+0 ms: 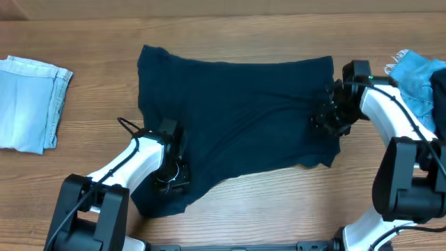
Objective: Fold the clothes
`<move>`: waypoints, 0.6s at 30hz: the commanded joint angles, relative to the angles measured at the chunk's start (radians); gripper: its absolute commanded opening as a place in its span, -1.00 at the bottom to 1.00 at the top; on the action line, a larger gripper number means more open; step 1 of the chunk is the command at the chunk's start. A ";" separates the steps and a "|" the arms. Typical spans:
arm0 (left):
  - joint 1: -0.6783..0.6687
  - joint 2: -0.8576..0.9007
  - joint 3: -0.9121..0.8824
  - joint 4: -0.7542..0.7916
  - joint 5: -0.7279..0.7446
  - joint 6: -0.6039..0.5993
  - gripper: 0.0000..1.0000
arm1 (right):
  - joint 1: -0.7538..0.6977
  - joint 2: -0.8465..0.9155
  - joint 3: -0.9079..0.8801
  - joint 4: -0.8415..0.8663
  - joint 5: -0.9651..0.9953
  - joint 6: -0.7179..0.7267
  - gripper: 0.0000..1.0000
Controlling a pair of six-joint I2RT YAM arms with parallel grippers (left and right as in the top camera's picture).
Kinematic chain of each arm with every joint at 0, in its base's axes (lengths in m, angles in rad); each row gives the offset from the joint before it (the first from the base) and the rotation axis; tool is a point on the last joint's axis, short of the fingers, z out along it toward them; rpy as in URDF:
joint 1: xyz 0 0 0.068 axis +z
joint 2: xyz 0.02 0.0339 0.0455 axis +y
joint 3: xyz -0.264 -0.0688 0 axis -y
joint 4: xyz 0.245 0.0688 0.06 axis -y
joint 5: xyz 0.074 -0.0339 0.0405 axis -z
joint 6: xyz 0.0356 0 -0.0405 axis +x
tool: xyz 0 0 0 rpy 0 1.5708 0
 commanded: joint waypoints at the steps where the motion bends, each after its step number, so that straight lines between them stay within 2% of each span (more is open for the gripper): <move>1: 0.018 0.027 -0.029 -0.001 0.007 -0.027 -0.92 | -0.002 -0.023 -0.049 0.031 0.001 0.062 -0.92; 4: 0.032 0.027 -0.029 0.002 0.008 -0.027 -0.92 | -0.002 -0.022 -0.063 0.040 0.017 0.062 -0.92; 10: 0.033 0.027 -0.029 -0.014 0.008 -0.026 -0.92 | -0.003 -0.019 -0.188 0.257 0.229 0.165 -0.92; 15: 0.033 0.027 -0.029 -0.022 0.008 -0.019 -0.92 | -0.039 -0.012 -0.190 0.266 0.499 0.224 -0.92; 18: 0.033 0.027 -0.029 -0.022 0.008 -0.019 -0.91 | -0.122 -0.013 -0.172 0.246 0.513 0.243 -0.92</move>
